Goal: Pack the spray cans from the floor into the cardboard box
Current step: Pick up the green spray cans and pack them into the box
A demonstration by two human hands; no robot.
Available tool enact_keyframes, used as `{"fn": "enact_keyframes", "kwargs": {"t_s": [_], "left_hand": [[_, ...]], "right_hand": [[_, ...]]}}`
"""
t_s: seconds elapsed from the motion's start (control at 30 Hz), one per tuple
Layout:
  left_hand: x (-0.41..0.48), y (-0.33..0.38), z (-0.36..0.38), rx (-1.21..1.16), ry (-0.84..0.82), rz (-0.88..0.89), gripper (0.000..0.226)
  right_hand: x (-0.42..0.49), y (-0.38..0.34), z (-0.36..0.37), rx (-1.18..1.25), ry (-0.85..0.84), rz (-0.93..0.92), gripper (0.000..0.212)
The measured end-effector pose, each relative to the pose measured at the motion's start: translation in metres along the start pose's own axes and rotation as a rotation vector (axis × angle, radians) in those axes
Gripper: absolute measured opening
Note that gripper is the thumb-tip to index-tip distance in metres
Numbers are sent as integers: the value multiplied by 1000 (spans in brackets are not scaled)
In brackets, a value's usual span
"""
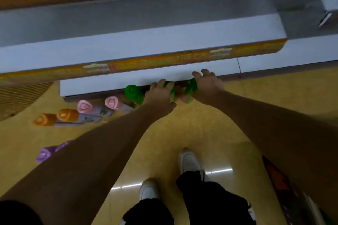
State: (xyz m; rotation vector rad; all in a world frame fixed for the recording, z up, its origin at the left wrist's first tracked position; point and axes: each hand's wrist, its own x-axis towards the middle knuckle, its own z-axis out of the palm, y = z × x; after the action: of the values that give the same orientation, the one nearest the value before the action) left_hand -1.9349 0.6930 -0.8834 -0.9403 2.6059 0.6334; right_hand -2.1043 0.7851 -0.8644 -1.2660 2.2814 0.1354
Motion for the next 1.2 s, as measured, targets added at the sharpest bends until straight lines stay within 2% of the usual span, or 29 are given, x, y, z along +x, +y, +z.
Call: {"fn": "enact_keyframes", "kwargs": {"t_s": [0.17, 0.27, 0.37, 0.53, 0.77, 0.93, 1.07, 1.2], "left_hand": [[48, -10, 31, -97, 19, -10, 83], [58, -14, 46, -144, 84, -5, 63], [52, -14, 48, -155, 117, -10, 53], [7, 4, 16, -173, 119, 15, 57], [-88, 53, -100, -155, 108, 51, 59], [-154, 104, -214, -112, 123, 122, 65], [-204, 161, -313, 5, 183, 283, 69], [-259, 232, -422, 89, 267, 423, 63]], "right_hand": [[47, 7, 41, -13, 6, -14, 73], [56, 13, 60, 88, 46, -9, 61], [50, 16, 63, 130, 96, -26, 45], [0, 12, 39, 165, 143, -52, 44], [-103, -17, -81, 165, 94, -76, 48], [-191, -39, -207, 124, 72, -94, 52], [-271, -41, -299, 121, 157, -30, 64], [-363, -34, -390, 166, 259, 71, 66]]}}
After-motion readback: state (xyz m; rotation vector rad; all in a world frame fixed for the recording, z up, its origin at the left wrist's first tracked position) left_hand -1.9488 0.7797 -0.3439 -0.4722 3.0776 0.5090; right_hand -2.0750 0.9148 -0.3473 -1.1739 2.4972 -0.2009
